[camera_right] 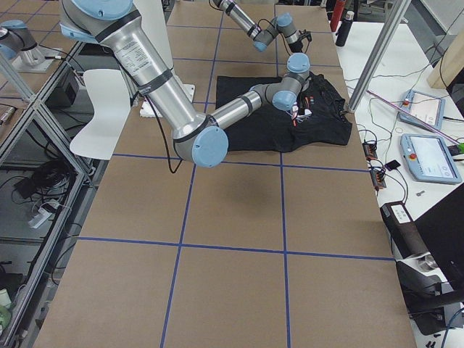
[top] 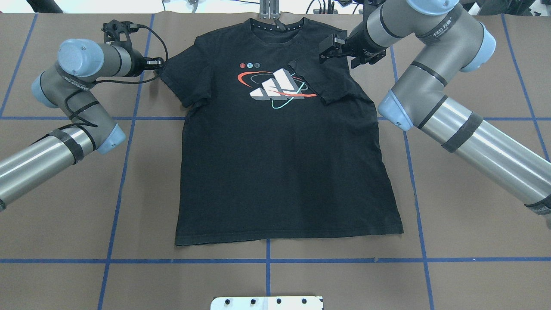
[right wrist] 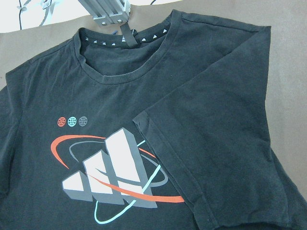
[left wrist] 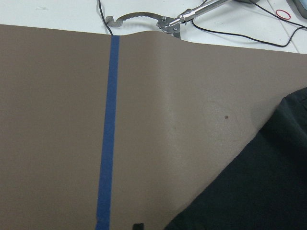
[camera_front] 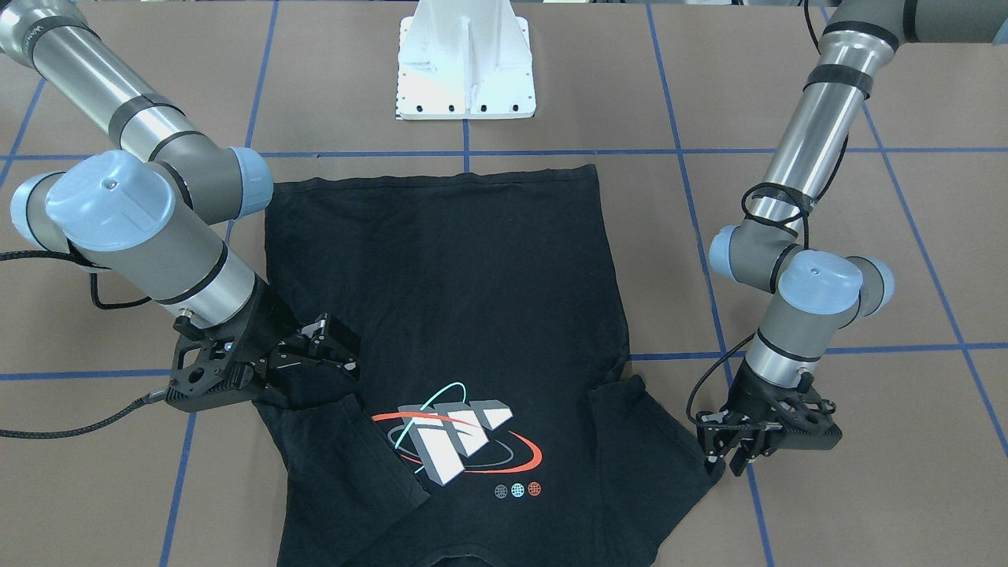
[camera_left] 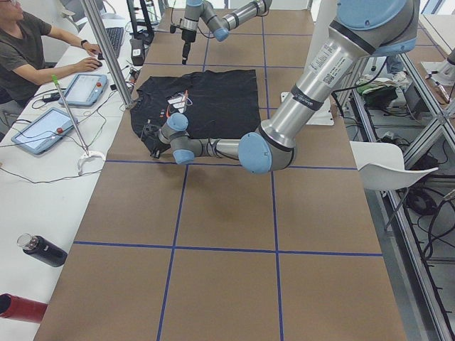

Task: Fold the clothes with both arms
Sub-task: 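Release the sleeve with the right gripper while the left arm approaches the other sleeve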

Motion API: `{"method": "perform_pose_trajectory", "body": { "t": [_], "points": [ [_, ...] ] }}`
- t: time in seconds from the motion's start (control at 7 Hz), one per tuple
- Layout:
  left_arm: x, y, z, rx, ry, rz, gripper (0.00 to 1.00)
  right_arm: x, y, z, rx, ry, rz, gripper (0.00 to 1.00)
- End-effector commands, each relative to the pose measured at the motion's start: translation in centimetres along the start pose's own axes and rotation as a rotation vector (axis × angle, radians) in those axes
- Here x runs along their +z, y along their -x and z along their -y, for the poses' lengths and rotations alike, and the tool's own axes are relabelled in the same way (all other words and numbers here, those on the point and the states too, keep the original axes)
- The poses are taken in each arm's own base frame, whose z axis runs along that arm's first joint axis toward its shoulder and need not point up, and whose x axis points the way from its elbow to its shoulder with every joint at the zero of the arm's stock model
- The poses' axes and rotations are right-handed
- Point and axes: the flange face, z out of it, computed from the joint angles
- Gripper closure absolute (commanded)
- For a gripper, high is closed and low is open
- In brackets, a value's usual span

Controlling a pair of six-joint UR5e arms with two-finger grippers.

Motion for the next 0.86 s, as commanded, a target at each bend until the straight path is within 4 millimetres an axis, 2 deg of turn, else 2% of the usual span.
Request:
{"method": "perform_pose_trajectory", "body": {
  "t": [0.0,0.43,0.57,0.71],
  "points": [
    [0.14,-0.27,-0.11,0.002,0.002,-0.002,0.62,0.0,0.0,0.0,0.0,0.0,0.0,0.01],
    [0.17,-0.14,-0.18,0.005,0.004,0.001,0.64,-0.14,0.16,0.14,-0.001,-0.003,0.002,0.01],
    [0.17,-0.14,-0.18,0.005,0.004,0.001,0.68,-0.06,0.19,0.06,0.001,-0.001,0.001,0.01],
    [0.17,-0.14,-0.18,0.005,0.004,0.001,0.76,-0.1,0.29,0.09,0.0,-0.001,0.002,0.01]
  ]
}}
